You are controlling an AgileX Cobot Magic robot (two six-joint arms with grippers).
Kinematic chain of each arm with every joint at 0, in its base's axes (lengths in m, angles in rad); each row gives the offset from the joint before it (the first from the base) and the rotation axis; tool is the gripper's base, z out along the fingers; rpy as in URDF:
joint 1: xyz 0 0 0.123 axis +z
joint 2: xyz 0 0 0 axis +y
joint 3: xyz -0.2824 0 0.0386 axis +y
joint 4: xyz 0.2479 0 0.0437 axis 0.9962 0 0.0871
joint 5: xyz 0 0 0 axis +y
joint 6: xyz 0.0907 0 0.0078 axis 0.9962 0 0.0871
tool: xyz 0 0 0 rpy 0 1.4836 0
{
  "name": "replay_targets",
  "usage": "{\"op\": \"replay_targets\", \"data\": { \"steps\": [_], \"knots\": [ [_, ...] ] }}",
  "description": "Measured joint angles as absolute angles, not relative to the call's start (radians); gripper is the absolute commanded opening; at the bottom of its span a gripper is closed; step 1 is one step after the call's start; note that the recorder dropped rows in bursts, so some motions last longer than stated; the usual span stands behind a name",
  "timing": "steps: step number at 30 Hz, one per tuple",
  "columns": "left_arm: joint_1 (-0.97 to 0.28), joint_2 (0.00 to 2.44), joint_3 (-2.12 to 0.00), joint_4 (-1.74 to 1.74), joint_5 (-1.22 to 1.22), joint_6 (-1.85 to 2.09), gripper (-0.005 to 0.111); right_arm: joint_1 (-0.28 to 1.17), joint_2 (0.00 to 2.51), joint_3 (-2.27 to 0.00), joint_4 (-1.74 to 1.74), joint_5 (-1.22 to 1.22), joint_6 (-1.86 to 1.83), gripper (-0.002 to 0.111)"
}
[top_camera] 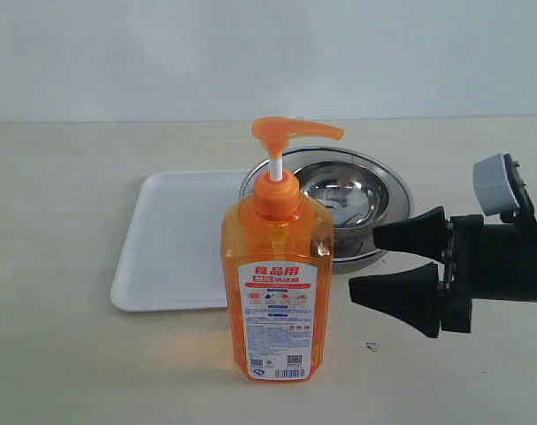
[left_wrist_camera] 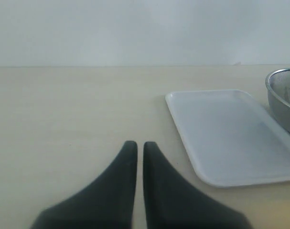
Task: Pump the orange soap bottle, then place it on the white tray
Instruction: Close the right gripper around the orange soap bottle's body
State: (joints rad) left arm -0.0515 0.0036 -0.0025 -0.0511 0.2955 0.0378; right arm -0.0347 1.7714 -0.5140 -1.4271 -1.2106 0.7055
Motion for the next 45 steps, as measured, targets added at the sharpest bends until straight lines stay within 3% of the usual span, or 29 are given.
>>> {"op": "replay_targets", "data": {
  "steps": [14, 29, 45],
  "knots": [
    [-0.052, 0.004, -0.002, -0.051, 0.296, 0.038, 0.005, -0.035, 1.771, -0.514, -1.415, -1.211, 0.763, 0.104],
    [-0.052, 0.004, -0.002, -0.051, 0.296, 0.038, 0.005, -0.028, 1.771, -0.515, -1.549, -1.211, 0.551, 0.104],
    [-0.052, 0.004, -0.002, -0.051, 0.296, 0.038, 0.005, 0.138, 1.771, -0.577, -1.455, -1.204, 0.512, 0.104]
  ]
}}
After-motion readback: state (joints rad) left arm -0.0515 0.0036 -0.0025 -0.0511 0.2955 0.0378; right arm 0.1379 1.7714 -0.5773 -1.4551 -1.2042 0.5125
